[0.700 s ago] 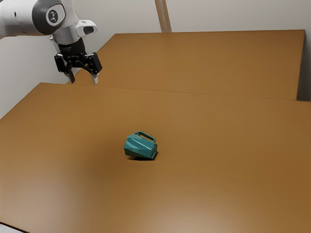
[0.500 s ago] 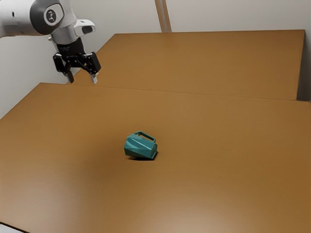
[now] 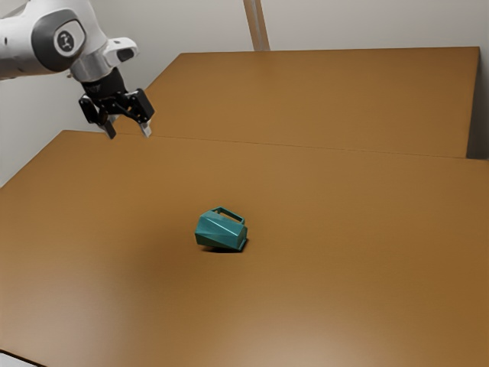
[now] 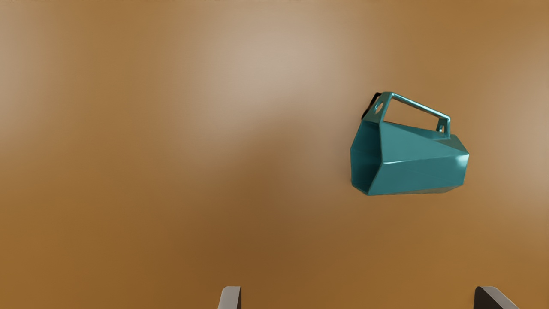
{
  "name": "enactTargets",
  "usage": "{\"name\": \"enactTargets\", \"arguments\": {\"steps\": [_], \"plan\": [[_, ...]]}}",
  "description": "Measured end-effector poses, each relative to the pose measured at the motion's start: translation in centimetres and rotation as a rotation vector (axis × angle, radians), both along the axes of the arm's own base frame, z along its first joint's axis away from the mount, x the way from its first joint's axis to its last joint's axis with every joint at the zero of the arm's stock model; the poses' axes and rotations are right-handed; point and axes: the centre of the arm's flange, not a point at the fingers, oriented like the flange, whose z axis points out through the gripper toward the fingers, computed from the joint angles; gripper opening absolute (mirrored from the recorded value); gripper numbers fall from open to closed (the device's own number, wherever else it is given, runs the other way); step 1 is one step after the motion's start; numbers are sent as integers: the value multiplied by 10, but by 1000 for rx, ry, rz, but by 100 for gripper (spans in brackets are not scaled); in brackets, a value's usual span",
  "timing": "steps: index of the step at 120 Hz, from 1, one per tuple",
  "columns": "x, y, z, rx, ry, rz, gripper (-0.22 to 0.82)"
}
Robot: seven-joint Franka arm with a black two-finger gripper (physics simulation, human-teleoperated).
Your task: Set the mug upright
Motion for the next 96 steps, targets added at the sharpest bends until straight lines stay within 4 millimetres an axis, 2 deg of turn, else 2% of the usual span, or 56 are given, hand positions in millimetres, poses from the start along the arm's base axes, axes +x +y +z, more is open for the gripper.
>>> {"name": "enactTargets", "arguments": {"steps": [36, 65, 96], "plan": [[-1, 8, -23, -160, -56, -4, 59], [-10, 19, -86, -303, -57, -5, 59], [-19, 29, -136, -411, -105, -1, 59]]}}
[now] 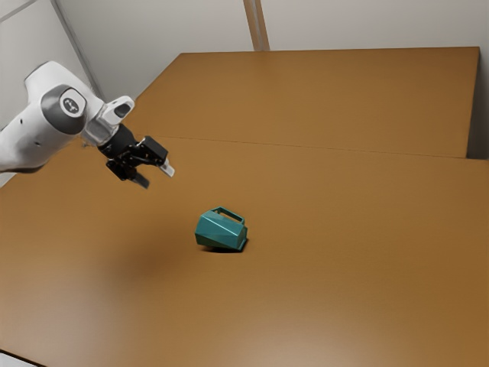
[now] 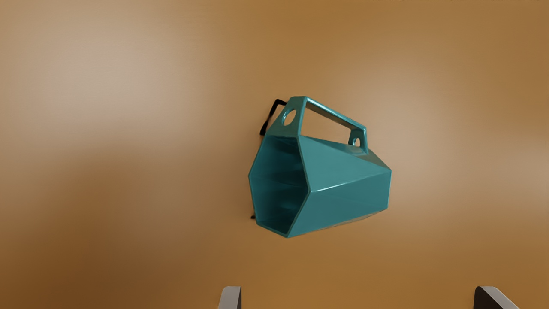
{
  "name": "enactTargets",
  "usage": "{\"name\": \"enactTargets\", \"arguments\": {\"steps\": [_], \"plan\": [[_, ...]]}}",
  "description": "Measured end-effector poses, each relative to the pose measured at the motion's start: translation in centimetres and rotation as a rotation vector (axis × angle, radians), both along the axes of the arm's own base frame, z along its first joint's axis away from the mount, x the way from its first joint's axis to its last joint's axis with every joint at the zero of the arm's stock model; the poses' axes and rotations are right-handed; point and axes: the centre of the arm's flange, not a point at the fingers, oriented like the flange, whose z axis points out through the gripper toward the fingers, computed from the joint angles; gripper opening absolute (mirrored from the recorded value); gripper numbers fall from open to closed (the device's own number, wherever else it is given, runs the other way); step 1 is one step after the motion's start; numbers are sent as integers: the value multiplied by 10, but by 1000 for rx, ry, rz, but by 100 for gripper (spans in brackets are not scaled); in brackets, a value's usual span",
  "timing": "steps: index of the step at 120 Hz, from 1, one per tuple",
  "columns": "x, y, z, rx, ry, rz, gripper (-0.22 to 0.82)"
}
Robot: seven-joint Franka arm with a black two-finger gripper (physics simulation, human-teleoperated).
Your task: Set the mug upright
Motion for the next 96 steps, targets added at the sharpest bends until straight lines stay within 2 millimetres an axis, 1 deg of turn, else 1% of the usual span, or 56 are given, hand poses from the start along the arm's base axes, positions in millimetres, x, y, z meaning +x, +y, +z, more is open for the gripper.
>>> {"name": "enactTargets", "arguments": {"steps": [14, 31, 40, 70, 82, 96], "plan": [[-7, 9, -22, -69, -21, 19, 59], [-16, 32, -49, -151, -51, 57, 59], [-18, 38, -60, -179, -68, 60, 59], [-15, 47, -91, -267, -135, 45, 59], [-14, 50, -107, -296, -151, 37, 59], [-17, 51, -127, -336, -155, 27, 59]]}}
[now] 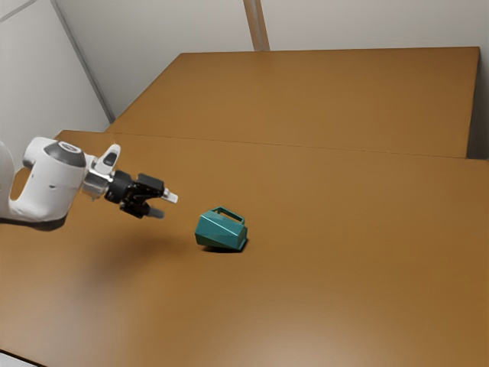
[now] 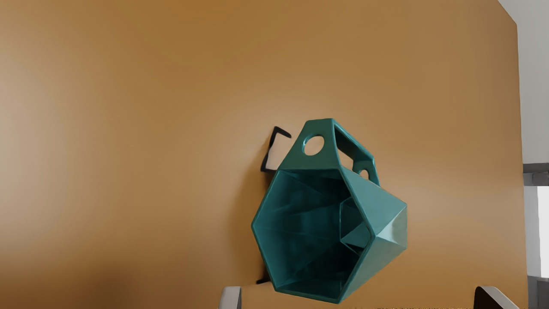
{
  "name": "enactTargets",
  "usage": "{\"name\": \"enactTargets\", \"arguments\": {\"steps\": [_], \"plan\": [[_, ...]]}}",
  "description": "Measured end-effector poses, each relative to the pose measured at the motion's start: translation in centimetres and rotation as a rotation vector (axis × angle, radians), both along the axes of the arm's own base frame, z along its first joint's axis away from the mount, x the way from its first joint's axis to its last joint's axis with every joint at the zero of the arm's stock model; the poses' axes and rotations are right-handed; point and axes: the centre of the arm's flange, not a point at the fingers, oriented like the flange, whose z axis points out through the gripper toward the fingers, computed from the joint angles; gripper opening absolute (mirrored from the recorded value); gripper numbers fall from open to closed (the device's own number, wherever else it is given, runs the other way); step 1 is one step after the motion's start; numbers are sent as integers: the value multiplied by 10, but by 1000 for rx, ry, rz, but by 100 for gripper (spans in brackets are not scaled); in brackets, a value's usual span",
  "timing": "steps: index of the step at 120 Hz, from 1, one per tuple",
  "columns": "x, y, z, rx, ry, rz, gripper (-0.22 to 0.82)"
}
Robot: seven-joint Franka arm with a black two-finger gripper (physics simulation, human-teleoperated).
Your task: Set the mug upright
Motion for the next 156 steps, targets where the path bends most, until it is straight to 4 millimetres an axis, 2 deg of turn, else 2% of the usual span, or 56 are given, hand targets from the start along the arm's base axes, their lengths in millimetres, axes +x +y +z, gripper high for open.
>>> {"name": "enactTargets", "arguments": {"steps": [22, 42, 76, 116, 156], "plan": [[0, -4, -24, -36, -16, -32, 59], [1, -7, -35, -55, -48, -56, 59], [4, -18, -36, -47, -106, -120, 59], [9, -41, -36, -38, -149, -189, 59], [11, -58, -45, -45, -142, -220, 59]]}}
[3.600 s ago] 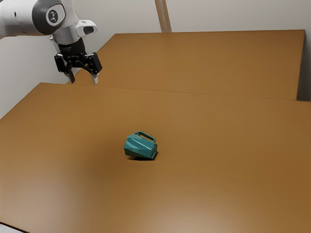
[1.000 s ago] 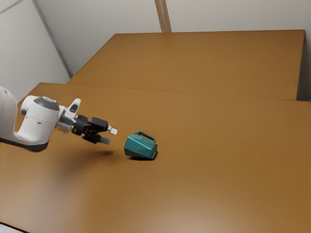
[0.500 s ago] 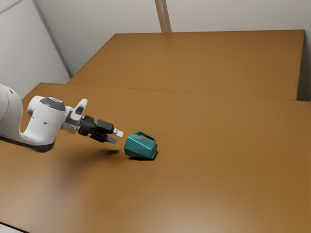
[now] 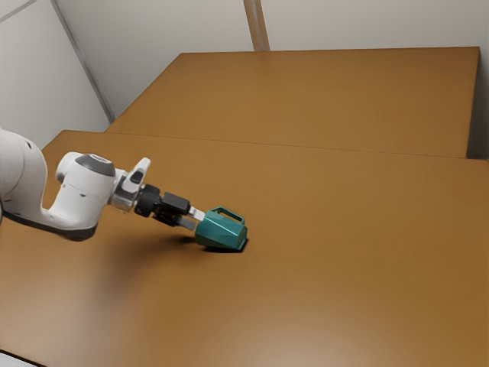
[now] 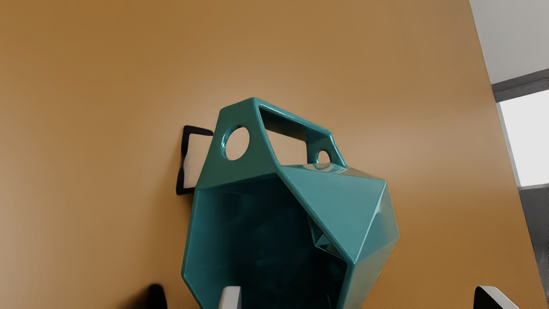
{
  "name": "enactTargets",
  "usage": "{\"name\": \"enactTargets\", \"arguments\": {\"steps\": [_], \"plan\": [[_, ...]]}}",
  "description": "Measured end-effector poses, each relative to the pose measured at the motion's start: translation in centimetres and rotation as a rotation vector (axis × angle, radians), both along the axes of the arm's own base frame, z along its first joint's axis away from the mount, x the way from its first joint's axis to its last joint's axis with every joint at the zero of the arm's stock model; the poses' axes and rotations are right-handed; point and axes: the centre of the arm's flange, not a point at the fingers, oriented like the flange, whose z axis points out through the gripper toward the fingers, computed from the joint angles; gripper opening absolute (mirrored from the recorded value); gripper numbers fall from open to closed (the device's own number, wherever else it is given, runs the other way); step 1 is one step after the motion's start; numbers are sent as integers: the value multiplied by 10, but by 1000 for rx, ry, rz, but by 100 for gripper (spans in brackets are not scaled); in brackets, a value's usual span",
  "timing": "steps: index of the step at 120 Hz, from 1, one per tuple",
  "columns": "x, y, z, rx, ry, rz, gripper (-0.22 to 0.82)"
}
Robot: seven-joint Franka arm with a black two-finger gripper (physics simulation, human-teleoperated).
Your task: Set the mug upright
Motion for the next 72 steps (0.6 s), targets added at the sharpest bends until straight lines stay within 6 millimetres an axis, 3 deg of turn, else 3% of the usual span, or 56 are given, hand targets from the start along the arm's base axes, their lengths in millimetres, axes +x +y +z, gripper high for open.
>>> {"name": "enactTargets", "arguments": {"steps": [60, 72], "plan": [[3, -30, -12, -18, 35, -30, 59], [3, -33, -12, -20, 35, -32, 55]]}}
